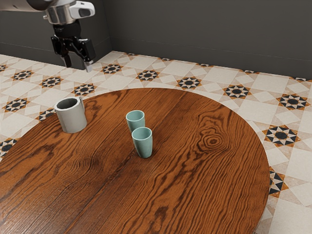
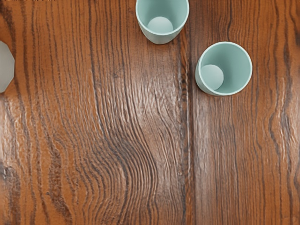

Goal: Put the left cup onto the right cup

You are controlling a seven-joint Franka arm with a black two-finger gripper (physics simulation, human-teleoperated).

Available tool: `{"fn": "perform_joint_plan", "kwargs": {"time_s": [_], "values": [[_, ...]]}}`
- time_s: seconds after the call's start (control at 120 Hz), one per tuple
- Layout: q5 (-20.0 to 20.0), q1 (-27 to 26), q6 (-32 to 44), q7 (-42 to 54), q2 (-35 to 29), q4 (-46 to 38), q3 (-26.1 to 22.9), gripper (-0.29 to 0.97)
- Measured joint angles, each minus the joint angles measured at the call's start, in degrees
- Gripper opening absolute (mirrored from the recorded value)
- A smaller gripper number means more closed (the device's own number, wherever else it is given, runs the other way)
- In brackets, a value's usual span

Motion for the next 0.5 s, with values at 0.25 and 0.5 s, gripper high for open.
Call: {"fn": "perform_joint_plan", "kwargs": {"time_s": [0.25,0.5], "values": [[-0.45,0.15,0.38,1.04,0.39,-0.26,-0.05,0.66],[-0.59,0.60,3.33,1.87,6.90,-0.02,-0.06,0.66]]}}
